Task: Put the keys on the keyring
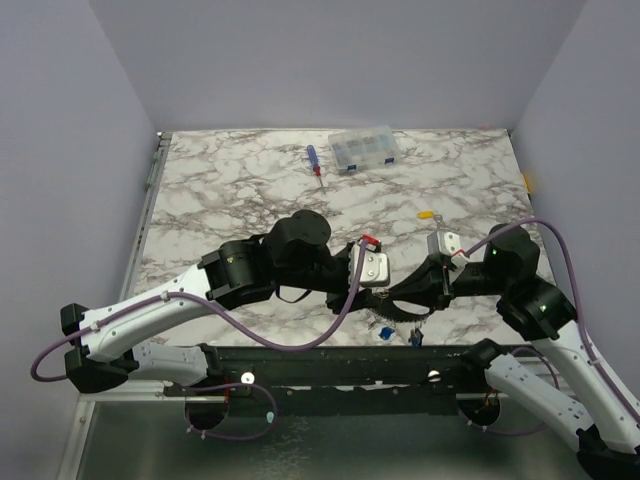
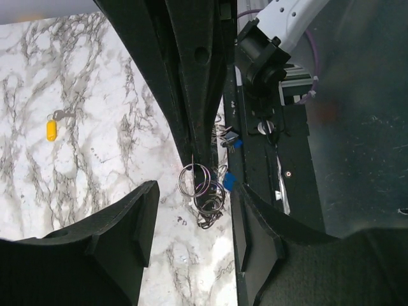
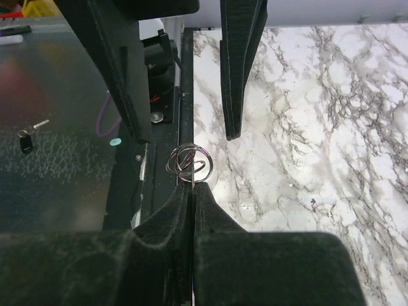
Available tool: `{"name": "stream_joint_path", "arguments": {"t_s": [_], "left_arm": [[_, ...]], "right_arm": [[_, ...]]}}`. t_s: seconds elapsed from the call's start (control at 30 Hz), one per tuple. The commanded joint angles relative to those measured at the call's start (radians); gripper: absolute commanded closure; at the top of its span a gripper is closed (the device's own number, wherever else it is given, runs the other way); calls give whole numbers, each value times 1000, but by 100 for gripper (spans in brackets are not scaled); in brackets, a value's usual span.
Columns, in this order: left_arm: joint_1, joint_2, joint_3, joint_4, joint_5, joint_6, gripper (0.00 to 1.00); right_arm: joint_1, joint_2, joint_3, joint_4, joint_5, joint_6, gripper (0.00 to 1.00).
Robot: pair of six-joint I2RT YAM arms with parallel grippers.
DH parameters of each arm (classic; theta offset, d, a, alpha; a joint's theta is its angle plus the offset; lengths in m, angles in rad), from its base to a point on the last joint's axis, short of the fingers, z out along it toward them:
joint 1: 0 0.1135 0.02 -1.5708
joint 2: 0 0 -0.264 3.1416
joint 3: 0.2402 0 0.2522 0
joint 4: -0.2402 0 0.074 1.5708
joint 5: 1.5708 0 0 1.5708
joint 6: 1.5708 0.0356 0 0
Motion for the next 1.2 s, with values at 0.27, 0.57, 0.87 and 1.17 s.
{"name": "stream_joint_path", "arguments": {"t_s": [0.27,0.57,0.87,1.17], "left_arm": [[-35,74,35,11,-148,-30,49],[-36,69,-3,31,-117,-42,48],[-38,62,-31,31,-79,-80,36],[-37,73,-31,34,-123,-71,67]], "right_arm": [[3,-8,0,31,-5,63,99],[3,-5,17,8,28,64,100],[2,16,47,2,61,89,99],[3,7,49,7,43,91,99]]}}
